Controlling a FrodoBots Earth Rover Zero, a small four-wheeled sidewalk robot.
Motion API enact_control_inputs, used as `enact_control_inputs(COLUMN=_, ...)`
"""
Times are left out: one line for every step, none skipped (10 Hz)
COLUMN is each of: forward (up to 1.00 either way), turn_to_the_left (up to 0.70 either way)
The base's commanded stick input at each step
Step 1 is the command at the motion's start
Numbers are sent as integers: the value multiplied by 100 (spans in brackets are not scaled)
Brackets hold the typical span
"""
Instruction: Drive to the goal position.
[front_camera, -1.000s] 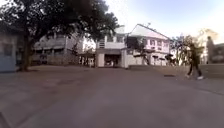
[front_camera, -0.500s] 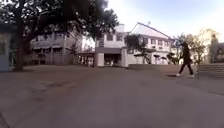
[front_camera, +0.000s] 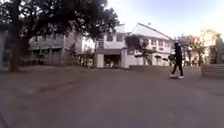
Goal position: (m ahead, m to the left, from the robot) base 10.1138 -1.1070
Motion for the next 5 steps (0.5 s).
enact_control_inputs(forward=85, turn_to_the_left=0)
enact_control_inputs(forward=85, turn_to_the_left=0)
enact_control_inputs(forward=85, turn_to_the_left=0)
enact_control_inputs(forward=85, turn_to_the_left=0)
enact_control_inputs(forward=85, turn_to_the_left=0)
